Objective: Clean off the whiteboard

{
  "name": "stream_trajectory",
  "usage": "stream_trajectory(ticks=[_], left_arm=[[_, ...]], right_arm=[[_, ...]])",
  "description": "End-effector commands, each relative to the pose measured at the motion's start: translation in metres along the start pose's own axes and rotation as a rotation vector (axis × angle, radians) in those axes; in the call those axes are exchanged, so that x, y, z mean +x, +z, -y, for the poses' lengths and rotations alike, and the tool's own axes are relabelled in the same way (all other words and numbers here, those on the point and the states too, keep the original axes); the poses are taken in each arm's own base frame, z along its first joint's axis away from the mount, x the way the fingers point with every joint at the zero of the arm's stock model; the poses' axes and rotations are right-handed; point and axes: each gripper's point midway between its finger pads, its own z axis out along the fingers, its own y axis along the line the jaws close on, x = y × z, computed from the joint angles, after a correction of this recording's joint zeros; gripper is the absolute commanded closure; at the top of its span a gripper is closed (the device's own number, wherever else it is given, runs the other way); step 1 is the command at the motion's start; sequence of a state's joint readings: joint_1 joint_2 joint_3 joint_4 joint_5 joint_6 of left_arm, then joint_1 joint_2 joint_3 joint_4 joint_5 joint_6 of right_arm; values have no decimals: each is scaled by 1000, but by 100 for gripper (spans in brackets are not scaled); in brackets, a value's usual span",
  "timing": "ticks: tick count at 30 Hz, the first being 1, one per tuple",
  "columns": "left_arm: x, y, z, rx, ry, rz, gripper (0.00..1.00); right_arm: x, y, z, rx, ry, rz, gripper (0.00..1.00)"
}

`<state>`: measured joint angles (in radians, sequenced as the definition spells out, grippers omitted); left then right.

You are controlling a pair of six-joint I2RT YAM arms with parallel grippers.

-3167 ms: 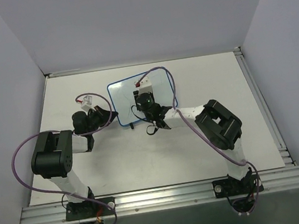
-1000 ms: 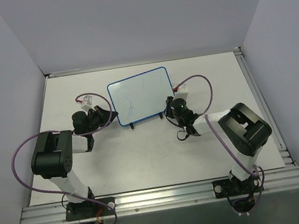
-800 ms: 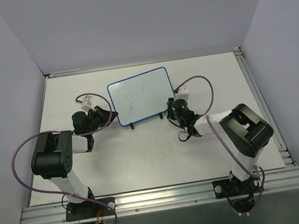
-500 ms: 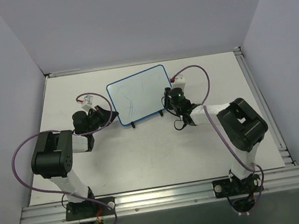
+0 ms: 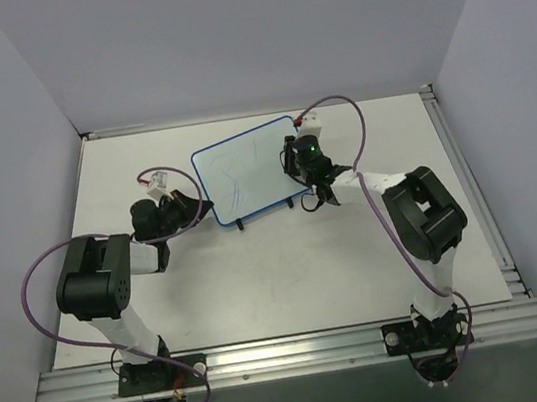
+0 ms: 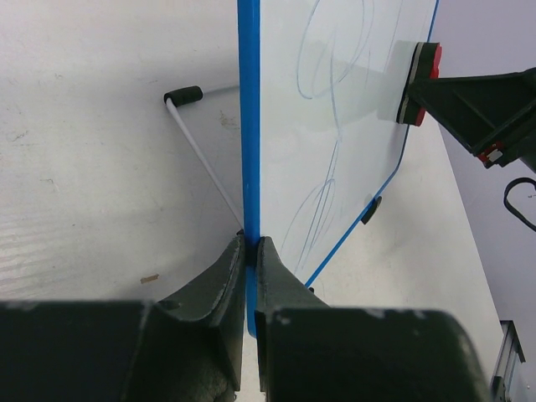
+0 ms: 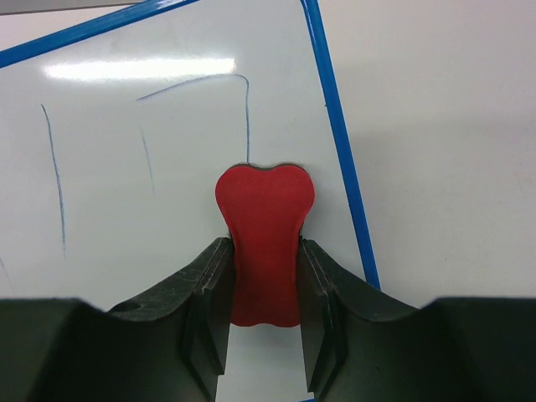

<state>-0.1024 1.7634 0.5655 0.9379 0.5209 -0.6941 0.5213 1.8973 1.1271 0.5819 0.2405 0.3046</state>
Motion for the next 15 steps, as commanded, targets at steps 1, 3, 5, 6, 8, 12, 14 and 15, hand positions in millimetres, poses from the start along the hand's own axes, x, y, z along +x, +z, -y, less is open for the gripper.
stream_trajectory(ticks=[1,3,5,6,8,12,14,15], left_arm=[[-12,2,4,5,44,26,98],[-12,2,4,4,44,27,98],[-13,1,5,4,47,28,98],[-13,1,5,4,47,28,98],[-12,1,5,4,46,27,98],[-13,2,5,9,44,24,98],[-11,3,4,12,40,20,98],[-11,4,5,15,40,17,98]], right_arm=[[-3,5,7,15,-11,-5,97],[10,0,13,22,-12,-26,97],[17,-5,18,25,-4,-31,97],[28,-12,24,34,-6,-46,97],[35,-20,30,38,7,-45,97],[48,-38,40,49,1,-51,97],[45,-40,40,48,1,-42,97],[43,-39,39,46,-2,-38,97]])
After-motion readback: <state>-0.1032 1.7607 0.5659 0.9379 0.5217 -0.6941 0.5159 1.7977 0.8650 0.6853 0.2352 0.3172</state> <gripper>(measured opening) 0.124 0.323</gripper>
